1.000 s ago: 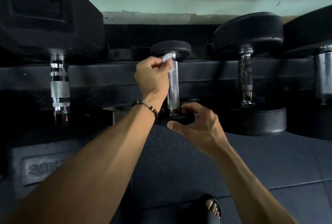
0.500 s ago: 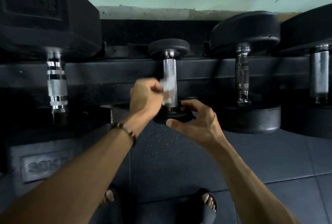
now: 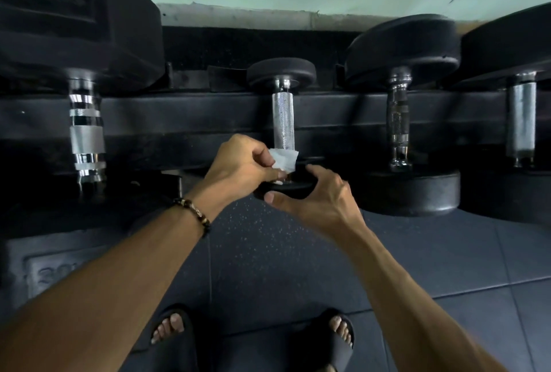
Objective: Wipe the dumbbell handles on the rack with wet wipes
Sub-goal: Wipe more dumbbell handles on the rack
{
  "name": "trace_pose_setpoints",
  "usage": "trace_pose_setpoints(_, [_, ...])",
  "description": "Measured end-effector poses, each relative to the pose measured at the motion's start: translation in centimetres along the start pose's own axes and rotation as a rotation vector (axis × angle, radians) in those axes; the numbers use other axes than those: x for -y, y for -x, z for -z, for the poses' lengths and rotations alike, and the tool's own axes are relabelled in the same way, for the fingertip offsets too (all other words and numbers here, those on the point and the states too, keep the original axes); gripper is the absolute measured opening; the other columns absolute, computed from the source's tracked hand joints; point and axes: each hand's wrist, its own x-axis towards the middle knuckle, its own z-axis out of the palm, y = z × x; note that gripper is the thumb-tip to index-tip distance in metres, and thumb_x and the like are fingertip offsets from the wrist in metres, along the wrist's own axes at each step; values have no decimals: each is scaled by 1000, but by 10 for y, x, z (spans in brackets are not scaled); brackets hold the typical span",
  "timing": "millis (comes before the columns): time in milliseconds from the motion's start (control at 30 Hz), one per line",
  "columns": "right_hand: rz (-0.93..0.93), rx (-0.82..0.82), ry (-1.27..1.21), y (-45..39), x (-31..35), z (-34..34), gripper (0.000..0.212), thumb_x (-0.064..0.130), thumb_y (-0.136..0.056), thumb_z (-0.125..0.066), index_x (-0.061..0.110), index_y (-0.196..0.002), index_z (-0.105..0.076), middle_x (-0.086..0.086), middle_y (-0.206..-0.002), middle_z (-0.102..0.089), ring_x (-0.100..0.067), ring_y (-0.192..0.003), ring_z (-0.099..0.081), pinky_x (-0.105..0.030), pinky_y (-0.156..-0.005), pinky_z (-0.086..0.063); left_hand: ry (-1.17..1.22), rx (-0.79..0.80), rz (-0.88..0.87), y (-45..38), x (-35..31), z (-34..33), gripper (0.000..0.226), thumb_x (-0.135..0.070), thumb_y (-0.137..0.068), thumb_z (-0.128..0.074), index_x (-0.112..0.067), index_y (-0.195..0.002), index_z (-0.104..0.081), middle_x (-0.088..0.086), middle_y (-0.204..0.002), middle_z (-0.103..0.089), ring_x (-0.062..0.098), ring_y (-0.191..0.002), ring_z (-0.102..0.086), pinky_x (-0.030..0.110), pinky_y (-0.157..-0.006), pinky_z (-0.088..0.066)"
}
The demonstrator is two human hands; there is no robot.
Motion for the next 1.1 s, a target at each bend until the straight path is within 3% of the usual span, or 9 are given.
trace_pose_setpoints(167, [19,21,10,0,-3,-2,73,63,-66,-80,27,-126,-58,13,-113,-57,7,-85,-48,-2,-52,-33,617,-155,123,-21,-24,4,9,-3,-82,-74,-7,-82,-66,6,-98,-72,16,-88,-73,28,-75,-61])
trace_pose_setpoints(233, [7,13,-14,1,-6,-1,43,58,-67,-82,35,-96,-62,18,-97,-59,16,-73,-53,-1,-51,-36,527,13,225,-21,-14,3,5,-6,-87,-70,-8,-87,-65,9,-100,-73,21,-93,-73,36,-83,-60])
trace_pose_setpoints(300, [7,-8,-29,1,-5,-4,39,63,-62,-82,35,-80,-61,16,-89,-64,15,-69,-58,-3,-52,-40,395,172,286,-12,-1,3,7,-7,-91,-66,-12,-86,-65,9,-96,-73,27,-96,-71,46,-90,-57])
trace_pose_setpoints(500, [14,-25,-24,-3,-9,-9,73,80,-50,-72,33,-104,-67,13,-102,-65,1,-83,-64,-18,-64,-53,669,-75,246,-44,-29,2,24,11,-94,-47,-6,-91,-64,16,-105,-70,34,-106,-67,37,-78,-60])
trace_pose_setpoints(700, [6,-30,-10,-4,-10,-11,88,86,-45,-67,32,-115,-63,12,-109,-61,-4,-93,-62,-26,-74,-57,387,327,313,-28,1,9,25,7,-96,-46,-2,-107,-66,13,-106,-72,26,-97,-72,40,-88,-57])
trace_pose_setpoints(800, [9,-35,-7,-3,-10,-10,83,83,-49,-69,33,-115,-62,13,-112,-56,-3,-100,-57,-22,-78,-52,764,-23,269,-50,-32,9,32,17,-92,-40,-5,-89,-63,7,-82,-73,18,-75,-71,32,-68,-60])
trace_pose_setpoints(867, [12,-35,-13,-4,-11,-10,76,79,-52,-73,34,-113,-62,14,-111,-53,-2,-100,-54,-17,-74,-47,925,-99,276,-61,-44,8,30,14,-94,-42,-6,-88,-63,6,-74,-72,17,-69,-70,29,-62,-60])
trace_pose_setpoints(1033, [2,-38,-26,-4,-13,-12,82,79,-52,-74,34,-120,-58,13,-113,-54,-4,-102,-56,-22,-79,-51,401,392,322,-18,-5,12,23,1,-99,-47,-2,-108,-67,12,-107,-74,23,-98,-72,34,-85,-58])
trace_pose_setpoints(1100, [-5,-39,-14,-5,-13,-12,89,79,-52,-74,33,-126,-55,12,-116,-52,-7,-107,-53,-25,-83,-50,486,329,271,-22,-7,10,24,1,-99,-46,1,-112,-67,14,-109,-73,25,-101,-71,37,-88,-57])
